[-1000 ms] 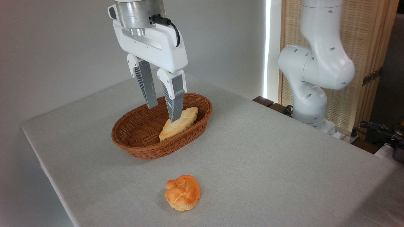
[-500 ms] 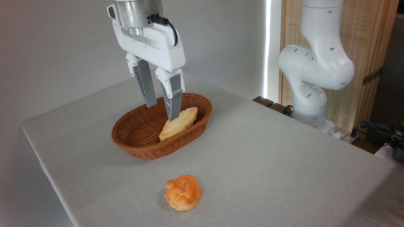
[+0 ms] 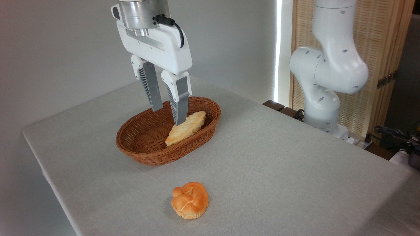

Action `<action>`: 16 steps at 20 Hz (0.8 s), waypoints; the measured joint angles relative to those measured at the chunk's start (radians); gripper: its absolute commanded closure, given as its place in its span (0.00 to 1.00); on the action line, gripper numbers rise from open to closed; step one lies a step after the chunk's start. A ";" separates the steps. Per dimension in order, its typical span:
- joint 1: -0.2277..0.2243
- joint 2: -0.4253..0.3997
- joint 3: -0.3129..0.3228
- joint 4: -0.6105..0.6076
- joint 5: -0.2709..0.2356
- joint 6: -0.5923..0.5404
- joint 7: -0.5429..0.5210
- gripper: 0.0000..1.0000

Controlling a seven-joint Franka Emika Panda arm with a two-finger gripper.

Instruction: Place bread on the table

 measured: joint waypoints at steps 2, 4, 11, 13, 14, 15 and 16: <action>-0.013 0.000 0.015 0.000 0.000 0.000 0.000 0.00; -0.023 0.000 0.026 0.000 0.000 0.000 0.000 0.00; -0.028 0.000 0.030 0.000 0.000 0.000 0.000 0.00; -0.028 0.001 0.030 0.000 0.000 0.000 0.000 0.00; -0.027 0.002 0.030 0.000 0.000 0.000 0.000 0.00; -0.026 0.003 0.030 0.000 0.000 0.000 0.000 0.00; -0.026 0.003 0.030 0.000 0.000 0.000 0.000 0.00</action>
